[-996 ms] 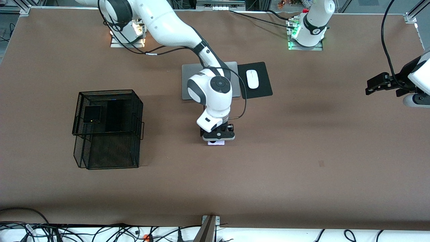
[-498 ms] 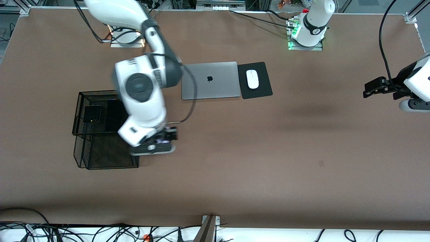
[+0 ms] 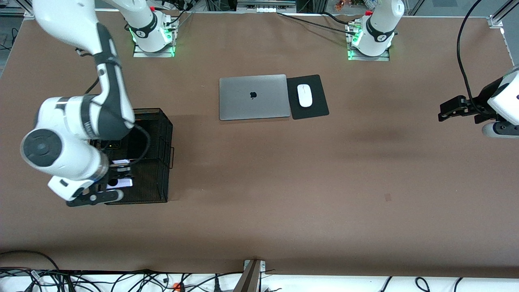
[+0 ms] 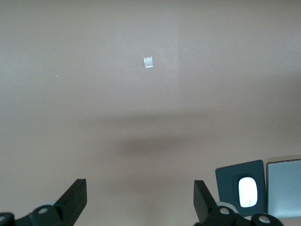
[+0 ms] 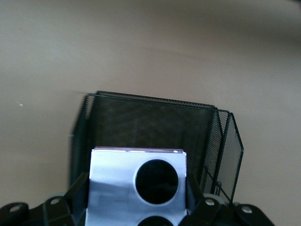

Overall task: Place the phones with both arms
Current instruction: 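Lower the white phone into the basket and open the right gripper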

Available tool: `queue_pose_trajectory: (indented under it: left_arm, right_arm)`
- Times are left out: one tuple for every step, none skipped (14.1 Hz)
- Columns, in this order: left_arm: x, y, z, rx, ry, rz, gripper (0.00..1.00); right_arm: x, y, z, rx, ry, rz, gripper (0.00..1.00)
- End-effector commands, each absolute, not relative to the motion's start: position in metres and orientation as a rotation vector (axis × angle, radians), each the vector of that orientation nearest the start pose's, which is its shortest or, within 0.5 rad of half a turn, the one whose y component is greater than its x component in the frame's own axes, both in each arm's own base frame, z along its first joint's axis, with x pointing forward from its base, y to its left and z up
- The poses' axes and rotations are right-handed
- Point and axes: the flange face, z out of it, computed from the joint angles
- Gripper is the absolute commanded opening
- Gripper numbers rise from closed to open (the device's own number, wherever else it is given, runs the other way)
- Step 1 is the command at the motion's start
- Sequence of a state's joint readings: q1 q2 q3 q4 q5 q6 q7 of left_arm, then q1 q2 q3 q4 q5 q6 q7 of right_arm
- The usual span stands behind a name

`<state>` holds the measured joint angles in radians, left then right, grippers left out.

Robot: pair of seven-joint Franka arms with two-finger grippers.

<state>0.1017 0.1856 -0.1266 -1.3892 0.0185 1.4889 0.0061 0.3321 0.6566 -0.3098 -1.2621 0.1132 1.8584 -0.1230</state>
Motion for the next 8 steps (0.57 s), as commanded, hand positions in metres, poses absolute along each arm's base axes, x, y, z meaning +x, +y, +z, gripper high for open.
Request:
queue_pose_trajectory:
  left_arm:
    - [0.599,-0.005,0.604,-3.155,0.056,0.112,1.0]
    - [0.599,-0.005,0.604,-3.154,0.058,0.112,1.0]
    - [0.598,-0.005,0.605,-3.152,0.056,0.107,1.0]
    - [0.598,-0.005,0.605,-3.152,0.058,0.109,1.0]
    - [0.598,-0.005,0.605,-3.152,0.056,0.109,1.0]
    - [0.598,-0.005,0.605,-3.152,0.056,0.109,1.0]
    - [0.598,-0.005,0.605,-3.152,0.056,0.109,1.0]
    - [0.598,-0.005,0.605,-3.152,0.056,0.109,1.0]
  right_arm:
    - [0.721,0.068,0.351,-3.138,-0.264,0.005,0.0]
    - [0.72,0.065,0.338,-3.142,-0.253,-0.039,0.0]
    - [0.718,0.064,0.324,-3.145,-0.245,-0.081,0.0]
    - [0.714,0.062,0.312,-3.147,-0.236,-0.094,0.0]
    - [0.71,0.061,0.304,-3.141,-0.223,-0.08,0.0]
    - [0.706,0.061,0.299,-3.128,-0.204,-0.063,0.0]
    - [0.704,0.059,0.294,-3.123,-0.196,-0.047,0.0]
    - [0.703,0.058,0.29,-3.123,-0.193,-0.04,0.0]
